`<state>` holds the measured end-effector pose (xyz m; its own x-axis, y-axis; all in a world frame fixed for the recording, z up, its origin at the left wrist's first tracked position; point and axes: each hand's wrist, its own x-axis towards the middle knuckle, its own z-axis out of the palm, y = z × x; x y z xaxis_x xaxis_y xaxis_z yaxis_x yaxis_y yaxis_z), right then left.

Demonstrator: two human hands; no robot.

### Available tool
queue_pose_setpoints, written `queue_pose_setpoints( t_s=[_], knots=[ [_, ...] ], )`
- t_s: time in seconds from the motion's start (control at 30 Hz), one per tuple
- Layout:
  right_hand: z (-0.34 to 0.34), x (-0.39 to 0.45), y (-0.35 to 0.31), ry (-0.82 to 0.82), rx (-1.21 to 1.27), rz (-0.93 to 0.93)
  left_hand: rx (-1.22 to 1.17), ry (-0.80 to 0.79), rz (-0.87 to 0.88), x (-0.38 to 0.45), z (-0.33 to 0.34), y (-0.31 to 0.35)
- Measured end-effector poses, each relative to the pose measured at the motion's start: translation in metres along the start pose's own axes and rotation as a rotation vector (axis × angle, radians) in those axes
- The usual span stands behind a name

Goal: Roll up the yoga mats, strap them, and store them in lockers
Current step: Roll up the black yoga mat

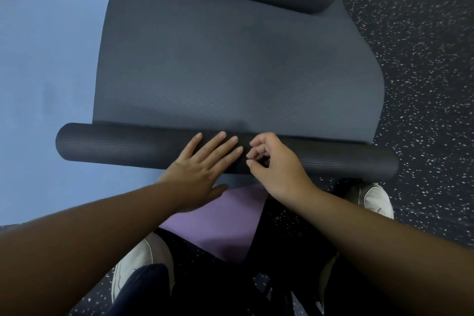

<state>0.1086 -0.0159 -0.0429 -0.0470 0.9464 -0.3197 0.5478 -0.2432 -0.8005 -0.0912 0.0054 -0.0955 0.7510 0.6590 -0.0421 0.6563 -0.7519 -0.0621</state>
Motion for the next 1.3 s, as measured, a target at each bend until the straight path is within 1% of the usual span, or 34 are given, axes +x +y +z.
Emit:
queue_pose_setpoints(
  t_s=[0.1, 0.23, 0.43, 0.53, 0.67, 0.73, 0.83, 0.97, 1.1, 1.2, 1.27, 1.3],
  knots=[
    [-0.001, -0.002, 0.0, 0.042, -0.057, -0.028, -0.001, 0.005, -0.021, 0.016, -0.005, -0.013],
    [-0.003, -0.005, 0.0, 0.054, -0.049, 0.007, -0.006, 0.012, -0.04, 0.032, -0.01, -0.023],
    [-0.012, 0.002, -0.006, 0.085, -0.066, 0.043, -0.024, -0.019, -0.084, 0.044, -0.018, -0.032],
    [-0.017, 0.004, -0.009, 0.065, -0.11, 0.025, 0.004, 0.079, -0.049, 0.044, -0.024, -0.032],
    [-0.025, 0.011, -0.013, 0.05, -0.187, -0.031, -0.034, 0.347, -0.032, 0.042, -0.025, -0.018],
    [-0.03, 0.014, -0.014, 0.043, -0.213, -0.046, -0.013, 0.397, -0.013, 0.039, -0.026, -0.013],
    [-0.037, 0.019, -0.014, 0.044, -0.26, -0.063, 0.042, 0.377, 0.014, 0.04, -0.027, -0.015],
    [-0.042, 0.019, -0.01, 0.098, -0.231, -0.088, -0.002, 0.357, -0.107, 0.054, -0.037, -0.021],
    [-0.045, 0.016, -0.009, 0.167, -0.262, -0.165, -0.077, 0.301, -0.134, 0.066, -0.045, -0.027],
    [-0.045, 0.018, -0.007, 0.191, -0.298, -0.098, 0.004, 0.281, -0.117, 0.061, -0.034, -0.023],
    [-0.045, 0.019, -0.004, 0.223, -0.301, -0.029, 0.063, 0.191, -0.11, 0.052, -0.025, -0.02],
    [-0.046, 0.02, -0.002, 0.224, -0.298, -0.037, 0.085, 0.141, -0.106, 0.047, -0.023, -0.02]
  ],
)
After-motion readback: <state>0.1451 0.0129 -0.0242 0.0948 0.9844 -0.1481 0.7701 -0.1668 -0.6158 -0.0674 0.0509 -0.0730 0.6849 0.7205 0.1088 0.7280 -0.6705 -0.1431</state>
